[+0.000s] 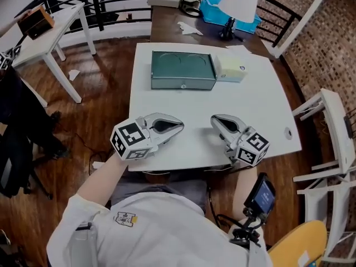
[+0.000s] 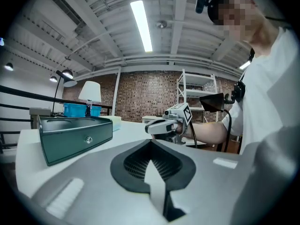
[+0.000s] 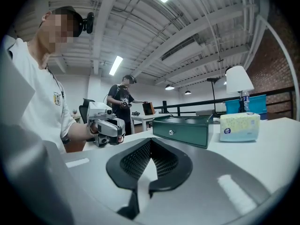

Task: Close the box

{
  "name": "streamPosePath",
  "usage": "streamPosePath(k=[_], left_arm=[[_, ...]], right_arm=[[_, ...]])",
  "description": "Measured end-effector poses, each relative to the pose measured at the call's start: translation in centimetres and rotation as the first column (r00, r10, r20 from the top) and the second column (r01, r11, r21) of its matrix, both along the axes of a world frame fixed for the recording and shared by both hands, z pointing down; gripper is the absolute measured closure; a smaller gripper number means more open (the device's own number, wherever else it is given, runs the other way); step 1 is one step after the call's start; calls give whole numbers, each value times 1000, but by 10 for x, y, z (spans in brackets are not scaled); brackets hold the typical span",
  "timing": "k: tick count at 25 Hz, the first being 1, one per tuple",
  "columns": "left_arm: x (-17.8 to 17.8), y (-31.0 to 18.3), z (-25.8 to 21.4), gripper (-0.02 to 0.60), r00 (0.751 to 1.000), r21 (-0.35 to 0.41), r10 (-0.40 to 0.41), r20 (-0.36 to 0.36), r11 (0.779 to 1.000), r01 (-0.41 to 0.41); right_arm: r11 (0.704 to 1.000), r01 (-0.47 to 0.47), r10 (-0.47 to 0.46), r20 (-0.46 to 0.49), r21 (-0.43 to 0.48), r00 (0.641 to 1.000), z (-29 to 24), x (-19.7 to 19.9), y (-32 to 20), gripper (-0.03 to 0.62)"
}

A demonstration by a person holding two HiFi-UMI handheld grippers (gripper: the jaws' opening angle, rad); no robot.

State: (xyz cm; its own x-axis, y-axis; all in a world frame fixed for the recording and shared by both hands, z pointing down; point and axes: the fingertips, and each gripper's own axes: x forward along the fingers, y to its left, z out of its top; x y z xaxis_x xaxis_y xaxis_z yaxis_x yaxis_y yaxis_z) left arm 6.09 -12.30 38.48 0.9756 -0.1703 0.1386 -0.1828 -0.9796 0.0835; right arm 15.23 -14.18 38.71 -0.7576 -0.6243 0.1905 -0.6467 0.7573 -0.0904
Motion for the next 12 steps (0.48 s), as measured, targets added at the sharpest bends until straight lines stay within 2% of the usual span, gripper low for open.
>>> streamPosePath(k=[12], left_arm=[[2, -2, 3, 575, 1000, -3, -2, -1, 1000, 2]], right_arm=[[1000, -1, 1, -3, -8, 1000, 3, 2, -2, 594]])
